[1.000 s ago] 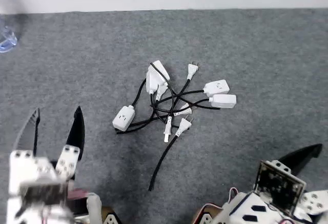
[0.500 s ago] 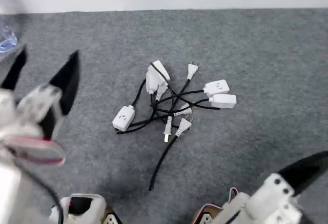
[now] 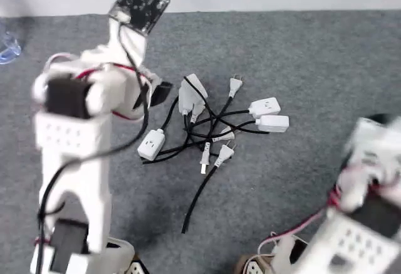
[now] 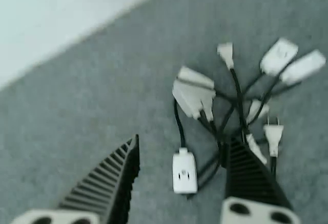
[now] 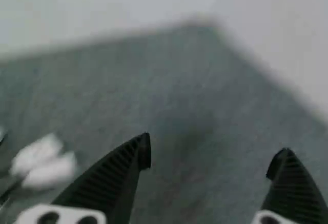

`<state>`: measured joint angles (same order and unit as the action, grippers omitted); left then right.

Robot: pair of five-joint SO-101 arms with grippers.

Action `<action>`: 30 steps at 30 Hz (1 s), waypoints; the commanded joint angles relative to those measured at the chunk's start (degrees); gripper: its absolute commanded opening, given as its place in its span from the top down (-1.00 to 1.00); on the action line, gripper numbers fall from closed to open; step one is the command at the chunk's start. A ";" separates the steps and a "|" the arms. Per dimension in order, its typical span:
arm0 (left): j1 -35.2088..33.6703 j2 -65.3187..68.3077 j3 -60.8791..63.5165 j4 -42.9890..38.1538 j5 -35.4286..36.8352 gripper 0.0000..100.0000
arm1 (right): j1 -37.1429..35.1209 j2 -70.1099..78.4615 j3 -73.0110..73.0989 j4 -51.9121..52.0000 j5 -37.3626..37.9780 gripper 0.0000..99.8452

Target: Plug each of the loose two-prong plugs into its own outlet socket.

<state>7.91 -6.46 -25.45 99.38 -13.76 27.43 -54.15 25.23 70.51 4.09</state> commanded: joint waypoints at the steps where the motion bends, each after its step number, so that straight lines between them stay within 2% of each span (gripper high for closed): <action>1: -3.08 5.63 4.09 1.05 -3.60 0.51 | -9.98 9.01 -1.58 4.88 -6.68 0.28; 4: -4.75 9.67 11.47 -1.41 -7.30 0.51 | -15.87 17.45 -1.49 4.88 -5.01 0.28; 9: -4.66 8.62 23.25 -10.73 -7.74 0.51 | -17.27 33.01 -0.62 1.80 -5.10 0.28; 14: -1.93 6.15 38.29 -17.32 -7.74 0.51 | -17.27 47.60 5.71 -11.12 -5.71 0.28; 17: -1.76 4.57 45.41 -24.26 -7.74 0.51 | -17.27 53.67 6.95 -16.92 -5.36 0.28; 24: -2.29 5.63 49.89 -35.08 -8.79 0.51 | -17.36 55.96 7.38 -18.77 -5.36 0.28; 30: -4.48 12.57 46.55 -36.31 -10.02 0.51 | -17.36 55.69 9.41 -22.29 -5.36 0.28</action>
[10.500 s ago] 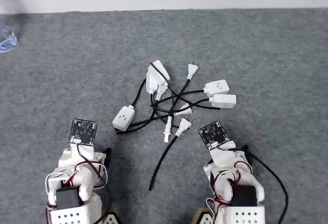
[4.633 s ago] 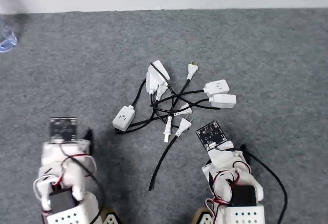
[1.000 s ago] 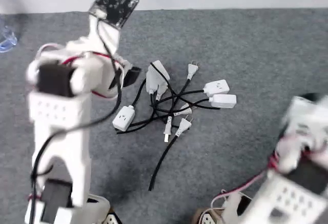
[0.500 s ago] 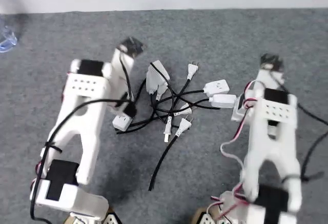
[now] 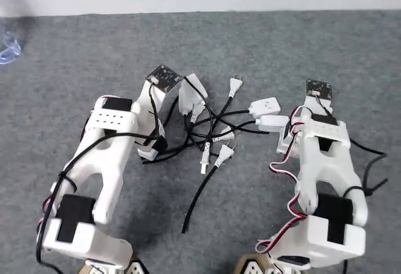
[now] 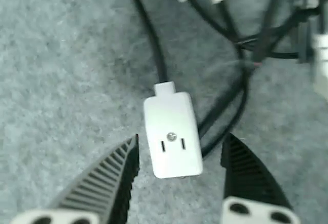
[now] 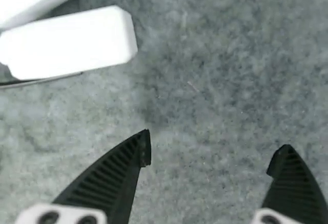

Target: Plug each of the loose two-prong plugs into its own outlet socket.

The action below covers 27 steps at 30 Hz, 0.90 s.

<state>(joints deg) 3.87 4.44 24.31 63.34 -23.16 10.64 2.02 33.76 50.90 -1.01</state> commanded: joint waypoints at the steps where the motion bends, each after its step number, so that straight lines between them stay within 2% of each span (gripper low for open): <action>1: -0.18 2.90 -4.09 1.49 -0.62 0.51 | -1.01 -0.75 1.32 -3.21 -0.18 0.28; 5: 1.14 7.47 -7.25 7.03 -0.70 0.51 | -2.15 -0.75 1.49 -3.38 2.29 0.28; 16: 0.62 16.53 -10.77 4.57 -0.79 0.51 | -2.68 -0.66 1.49 -3.65 2.99 0.28; 18: 0.53 16.44 -12.09 4.92 -0.70 0.59 | -2.68 -0.57 1.49 -3.65 2.99 0.28; 22: 0.53 16.44 -16.84 10.46 -0.79 0.97 | -2.68 -0.48 1.49 -3.65 2.99 0.28; 27: -0.09 16.44 -21.05 17.58 -2.81 0.98 | -2.77 -0.40 1.49 -3.65 2.99 0.28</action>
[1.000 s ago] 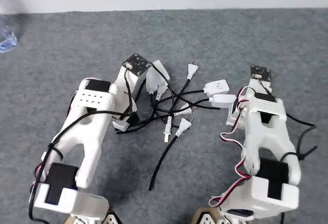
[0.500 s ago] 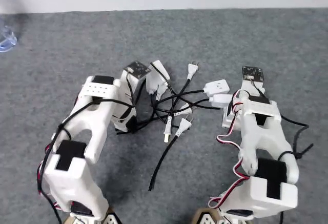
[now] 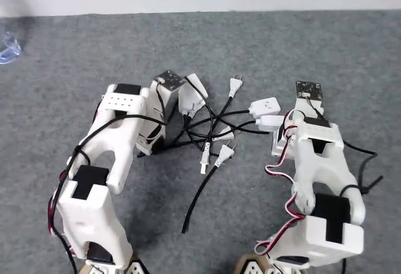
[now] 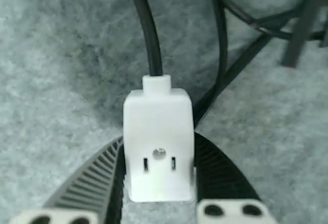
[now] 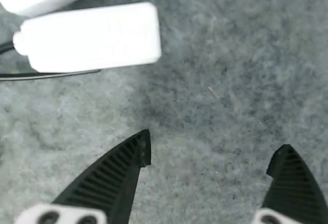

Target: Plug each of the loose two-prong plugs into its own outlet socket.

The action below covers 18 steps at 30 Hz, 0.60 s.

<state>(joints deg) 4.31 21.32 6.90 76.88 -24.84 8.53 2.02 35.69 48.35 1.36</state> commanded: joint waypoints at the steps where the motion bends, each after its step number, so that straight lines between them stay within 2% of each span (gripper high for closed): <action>1: -1.05 -0.44 -4.09 4.84 -1.14 0.97 | -0.66 -0.40 -0.44 -1.10 0.62 0.28; 4: -4.31 -0.70 -9.36 11.25 -1.93 0.97 | -0.66 -0.40 -0.44 -1.10 0.62 0.28; 8: -13.19 -4.66 -19.47 23.12 -8.18 0.97 | -0.66 -0.40 -0.44 -1.10 0.62 0.28; 18: -48.00 -12.57 -21.14 23.65 -27.96 0.97 | -0.66 -0.31 -0.44 -1.10 0.62 0.28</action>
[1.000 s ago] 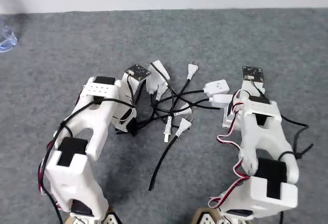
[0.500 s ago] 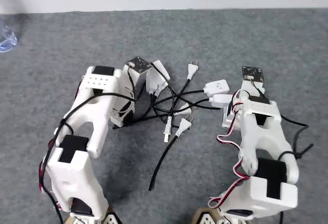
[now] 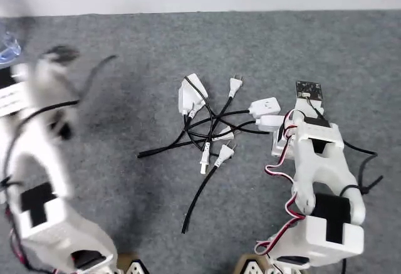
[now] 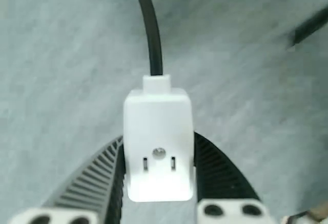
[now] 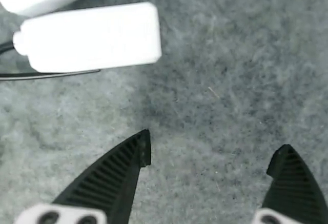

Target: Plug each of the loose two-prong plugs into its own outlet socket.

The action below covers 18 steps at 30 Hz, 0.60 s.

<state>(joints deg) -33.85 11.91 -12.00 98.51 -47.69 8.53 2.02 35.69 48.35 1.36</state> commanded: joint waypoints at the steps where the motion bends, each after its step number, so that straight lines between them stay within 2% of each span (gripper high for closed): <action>1: -13.10 -3.16 -2.24 1.93 -7.12 0.97 | -0.66 -0.31 -0.44 -1.10 0.62 0.28; 5: -25.23 -3.08 -2.24 1.76 -16.09 0.97 | -0.66 -0.31 -0.44 -1.10 0.62 0.28; 9: -33.58 -2.99 -1.01 -1.32 -22.15 0.97 | -0.66 -0.31 -0.44 -1.10 0.62 0.28; 15: -34.90 -3.08 9.10 -15.21 -22.77 0.97 | -0.66 -0.31 -0.35 -0.66 0.62 0.28; 18: -31.65 -3.16 12.62 -16.79 -22.68 0.97 | -0.66 -0.31 -0.26 -0.57 0.62 0.28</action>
<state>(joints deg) -67.78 11.82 -0.92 84.18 -69.85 8.53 2.02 35.69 48.35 1.36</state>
